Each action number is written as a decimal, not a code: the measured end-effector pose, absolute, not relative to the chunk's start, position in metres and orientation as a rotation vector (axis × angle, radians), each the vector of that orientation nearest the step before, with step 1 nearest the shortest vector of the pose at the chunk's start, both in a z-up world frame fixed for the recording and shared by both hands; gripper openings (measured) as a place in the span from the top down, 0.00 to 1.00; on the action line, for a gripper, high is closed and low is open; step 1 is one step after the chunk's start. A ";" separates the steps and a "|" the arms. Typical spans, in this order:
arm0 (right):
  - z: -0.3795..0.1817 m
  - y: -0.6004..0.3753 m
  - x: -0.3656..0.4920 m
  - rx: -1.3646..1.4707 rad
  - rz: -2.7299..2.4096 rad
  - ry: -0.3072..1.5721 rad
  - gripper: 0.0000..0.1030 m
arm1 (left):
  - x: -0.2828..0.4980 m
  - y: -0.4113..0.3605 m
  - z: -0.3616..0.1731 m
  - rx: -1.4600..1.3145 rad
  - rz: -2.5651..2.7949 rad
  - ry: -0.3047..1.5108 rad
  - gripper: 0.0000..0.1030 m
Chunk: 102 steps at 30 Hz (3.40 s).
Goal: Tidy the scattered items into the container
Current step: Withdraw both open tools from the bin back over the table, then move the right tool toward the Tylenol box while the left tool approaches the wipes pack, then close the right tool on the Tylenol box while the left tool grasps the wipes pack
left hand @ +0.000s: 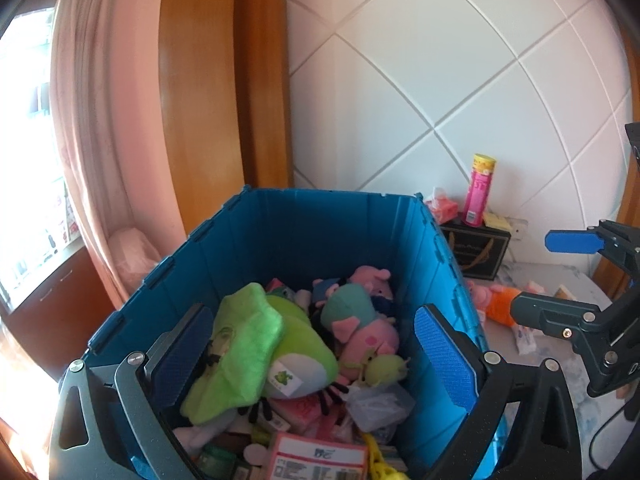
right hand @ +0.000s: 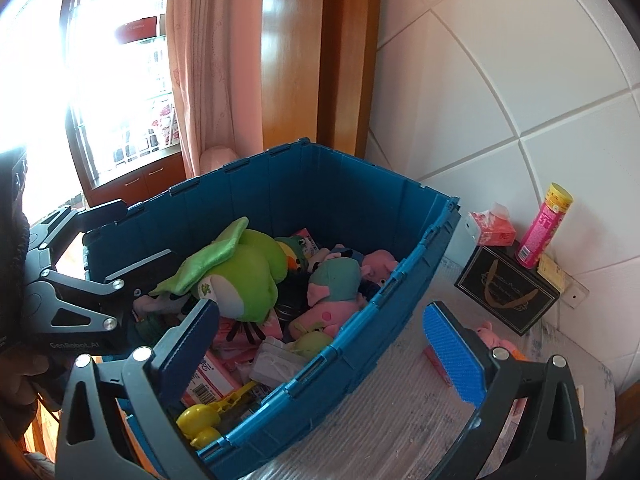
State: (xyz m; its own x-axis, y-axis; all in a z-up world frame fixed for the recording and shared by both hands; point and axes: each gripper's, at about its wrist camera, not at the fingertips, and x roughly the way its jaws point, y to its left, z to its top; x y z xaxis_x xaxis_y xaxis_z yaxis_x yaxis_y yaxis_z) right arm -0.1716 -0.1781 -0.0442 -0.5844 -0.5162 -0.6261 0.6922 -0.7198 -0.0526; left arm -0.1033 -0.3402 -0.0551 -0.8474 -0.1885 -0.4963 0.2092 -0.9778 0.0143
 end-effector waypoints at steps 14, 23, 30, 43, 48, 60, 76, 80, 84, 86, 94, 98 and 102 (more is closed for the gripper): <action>-0.058 -0.035 -0.167 0.897 -2.508 0.232 0.00 | -0.142 -0.227 -0.044 0.819 -3.031 -0.104 0.01; -0.076 0.068 -0.168 0.998 -2.642 0.127 0.00 | -0.166 -0.144 -0.055 0.932 -3.128 -0.198 0.01; -0.090 0.156 -0.169 1.078 -2.737 0.046 0.00 | -0.180 -0.075 -0.074 1.030 -3.175 -0.274 0.01; -0.116 0.278 -0.173 1.169 -2.805 -0.018 0.00 | -0.206 0.040 -0.110 1.193 -3.213 -0.346 0.01; -0.134 0.318 -0.183 1.212 -2.815 -0.049 0.00 | -0.215 0.072 -0.130 1.244 -3.199 -0.366 0.01; -0.247 0.395 -0.233 1.478 -2.805 -0.258 0.00 | -0.269 0.120 -0.235 1.353 -3.110 -0.420 0.01; -0.381 0.441 -0.338 1.817 -2.965 -0.735 0.00 | -0.402 0.129 -0.368 1.468 -2.949 -0.335 0.01; -0.395 0.449 -0.348 1.886 -2.983 -0.798 0.00 | -0.414 0.140 -0.381 1.478 -2.956 -0.360 0.01; -0.405 0.455 -0.354 1.970 -3.012 -0.845 0.00 | -0.422 0.148 -0.389 1.464 -2.941 -0.410 0.01; -0.410 0.458 -0.355 1.998 -3.021 -0.873 0.00 | -0.427 0.151 -0.393 1.475 -2.915 -0.415 0.01; -0.424 0.453 -0.366 2.086 -3.031 -0.806 0.00 | -0.438 0.159 -0.413 1.525 -2.851 -0.464 0.01; -0.422 0.448 -0.361 2.034 -3.053 -0.717 0.04 | -0.441 0.154 -0.419 1.524 -2.855 -0.419 0.00; -0.418 0.447 -0.353 1.980 -3.071 -0.677 0.18 | -0.440 0.150 -0.417 1.544 -2.901 -0.351 0.25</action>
State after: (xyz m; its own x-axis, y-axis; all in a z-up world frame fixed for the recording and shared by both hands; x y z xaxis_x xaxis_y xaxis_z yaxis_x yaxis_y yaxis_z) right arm -0.3530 0.4465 -0.4176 -0.3174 0.2704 -0.9089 -0.6275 -0.7785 -0.0125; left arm -0.4397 0.1504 -0.4174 -0.5532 0.0443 -0.8319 -0.2412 -0.9643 0.1090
